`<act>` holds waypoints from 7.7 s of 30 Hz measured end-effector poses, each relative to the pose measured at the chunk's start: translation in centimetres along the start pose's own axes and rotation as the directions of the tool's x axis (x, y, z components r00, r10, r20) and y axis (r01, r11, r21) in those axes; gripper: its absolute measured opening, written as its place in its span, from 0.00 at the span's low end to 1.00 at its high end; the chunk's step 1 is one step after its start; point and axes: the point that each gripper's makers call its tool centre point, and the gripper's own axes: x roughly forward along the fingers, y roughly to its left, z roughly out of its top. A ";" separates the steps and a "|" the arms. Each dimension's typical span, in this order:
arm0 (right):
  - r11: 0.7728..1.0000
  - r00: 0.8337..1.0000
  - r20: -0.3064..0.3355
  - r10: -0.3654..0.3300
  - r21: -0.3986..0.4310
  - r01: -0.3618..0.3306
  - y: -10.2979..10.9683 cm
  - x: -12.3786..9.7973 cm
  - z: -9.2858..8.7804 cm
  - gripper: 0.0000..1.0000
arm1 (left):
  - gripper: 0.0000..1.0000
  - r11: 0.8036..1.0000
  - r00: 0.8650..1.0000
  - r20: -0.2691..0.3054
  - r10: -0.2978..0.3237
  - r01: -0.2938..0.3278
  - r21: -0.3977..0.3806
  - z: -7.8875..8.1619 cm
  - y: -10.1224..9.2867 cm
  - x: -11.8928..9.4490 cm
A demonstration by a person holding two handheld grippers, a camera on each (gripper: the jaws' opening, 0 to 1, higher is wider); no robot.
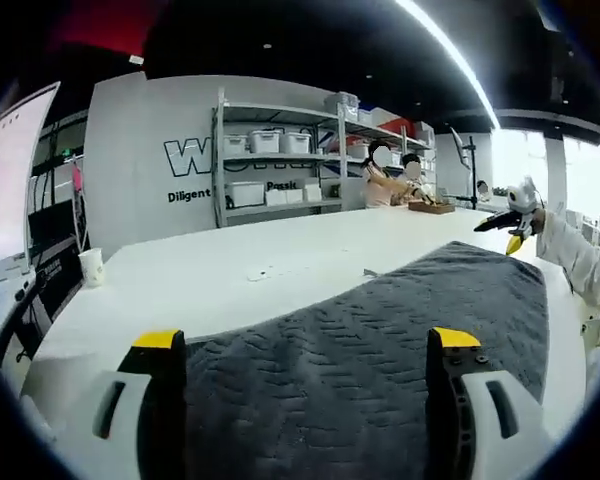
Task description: Open the folded towel by lifting each exposed corner and separating the folded layers until the towel lies flat within the target outline without major curled edges
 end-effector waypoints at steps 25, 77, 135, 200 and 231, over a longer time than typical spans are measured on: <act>0.995 0.987 -0.132 0.092 0.054 -0.086 -4.2 4.2 -4.8 1.00 | 0.99 0.997 0.957 -0.280 -0.080 0.083 -0.001 -6.5 2.9 5.8; 0.993 0.990 -0.072 0.118 0.042 -0.115 -5.3 3.7 -5.4 1.00 | 0.99 0.999 0.977 -0.206 -0.052 0.049 -0.019 -6.0 5.4 6.2; 0.993 1.000 -0.001 0.011 0.122 -0.011 -8.2 3.8 -3.6 1.00 | 0.99 0.998 0.969 -0.238 -0.068 0.066 -0.016 -5.6 6.0 7.9; 0.991 0.999 0.026 0.022 0.135 -0.025 -7.4 3.7 -3.5 1.00 | 0.99 0.995 0.978 -0.189 -0.084 0.073 -0.065 -4.4 6.2 7.3; 0.998 0.997 -0.036 0.064 -0.005 -0.065 0.9 -2.6 -3.6 1.00 | 0.99 0.995 0.970 -0.230 -0.072 0.086 0.051 -6.0 -0.3 -3.8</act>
